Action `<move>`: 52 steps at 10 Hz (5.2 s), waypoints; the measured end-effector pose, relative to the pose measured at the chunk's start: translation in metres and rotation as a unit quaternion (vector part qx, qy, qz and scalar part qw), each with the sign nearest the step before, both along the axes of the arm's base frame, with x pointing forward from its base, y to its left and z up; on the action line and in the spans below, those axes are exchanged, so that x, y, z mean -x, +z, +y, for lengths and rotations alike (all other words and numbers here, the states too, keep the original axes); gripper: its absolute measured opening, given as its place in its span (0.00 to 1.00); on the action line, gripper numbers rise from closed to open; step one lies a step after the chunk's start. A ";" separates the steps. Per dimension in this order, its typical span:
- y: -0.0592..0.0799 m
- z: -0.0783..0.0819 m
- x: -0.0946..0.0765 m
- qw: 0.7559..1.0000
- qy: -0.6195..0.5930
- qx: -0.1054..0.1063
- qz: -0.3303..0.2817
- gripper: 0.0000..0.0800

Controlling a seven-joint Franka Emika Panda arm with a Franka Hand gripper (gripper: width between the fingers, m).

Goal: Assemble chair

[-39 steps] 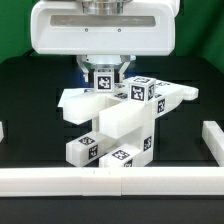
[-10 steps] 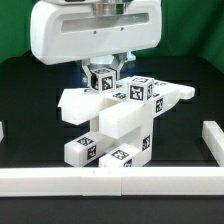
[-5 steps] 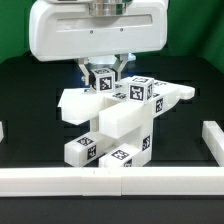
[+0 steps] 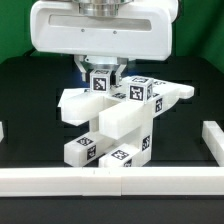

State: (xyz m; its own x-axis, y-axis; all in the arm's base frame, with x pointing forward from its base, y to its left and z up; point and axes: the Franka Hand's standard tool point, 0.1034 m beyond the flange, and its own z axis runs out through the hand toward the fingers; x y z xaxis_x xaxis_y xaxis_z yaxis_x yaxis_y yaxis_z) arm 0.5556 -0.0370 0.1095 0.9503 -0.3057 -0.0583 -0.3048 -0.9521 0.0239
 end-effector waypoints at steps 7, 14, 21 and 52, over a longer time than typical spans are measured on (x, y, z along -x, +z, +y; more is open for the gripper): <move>0.000 0.002 -0.001 1.000 -0.025 0.002 0.000 0.80; 0.002 -0.001 -0.001 0.942 0.337 -0.001 0.010 0.81; 0.004 -0.007 -0.001 0.846 0.531 0.009 0.034 0.81; 0.005 -0.007 -0.002 0.852 0.522 0.010 0.034 0.81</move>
Offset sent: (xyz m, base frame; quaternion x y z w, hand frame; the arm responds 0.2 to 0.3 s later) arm 0.0000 0.0000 0.0000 0.0000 0.0000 0.0650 0.9979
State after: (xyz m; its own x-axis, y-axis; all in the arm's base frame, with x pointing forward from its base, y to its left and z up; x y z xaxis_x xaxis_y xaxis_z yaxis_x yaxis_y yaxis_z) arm 0.5573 -0.0438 0.1145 0.6999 0.7026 -0.1281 0.7106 -0.7031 0.0265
